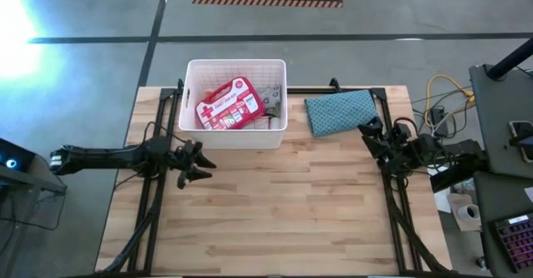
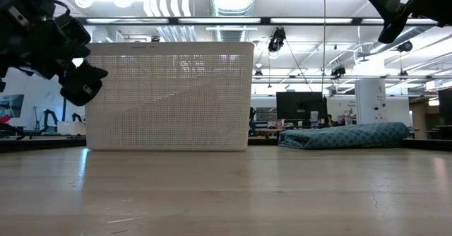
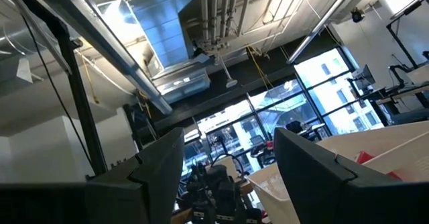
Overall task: Pick & place medical supplies in basket/bin
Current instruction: Return to Home Position
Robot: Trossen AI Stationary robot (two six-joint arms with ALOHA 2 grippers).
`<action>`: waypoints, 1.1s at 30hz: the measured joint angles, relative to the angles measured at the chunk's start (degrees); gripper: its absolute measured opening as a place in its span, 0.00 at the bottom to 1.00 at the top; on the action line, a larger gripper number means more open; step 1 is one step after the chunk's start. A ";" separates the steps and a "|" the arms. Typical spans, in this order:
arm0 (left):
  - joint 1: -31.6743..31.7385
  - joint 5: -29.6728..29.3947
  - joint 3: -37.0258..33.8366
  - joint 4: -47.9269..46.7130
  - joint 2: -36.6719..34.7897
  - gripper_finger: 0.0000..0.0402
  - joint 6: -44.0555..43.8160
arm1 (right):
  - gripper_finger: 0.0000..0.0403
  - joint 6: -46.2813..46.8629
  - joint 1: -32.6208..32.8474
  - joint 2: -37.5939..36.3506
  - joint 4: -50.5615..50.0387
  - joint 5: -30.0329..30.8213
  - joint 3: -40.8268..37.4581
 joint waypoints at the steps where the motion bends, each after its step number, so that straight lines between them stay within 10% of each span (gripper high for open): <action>1: 0.01 0.00 0.00 0.00 0.58 0.45 0.01 | 0.54 0.00 0.00 0.00 -0.01 0.02 0.00; 33: -0.01 0.04 0.00 -0.02 10.03 0.45 0.00 | 0.54 0.00 0.00 0.00 -0.02 0.00 0.00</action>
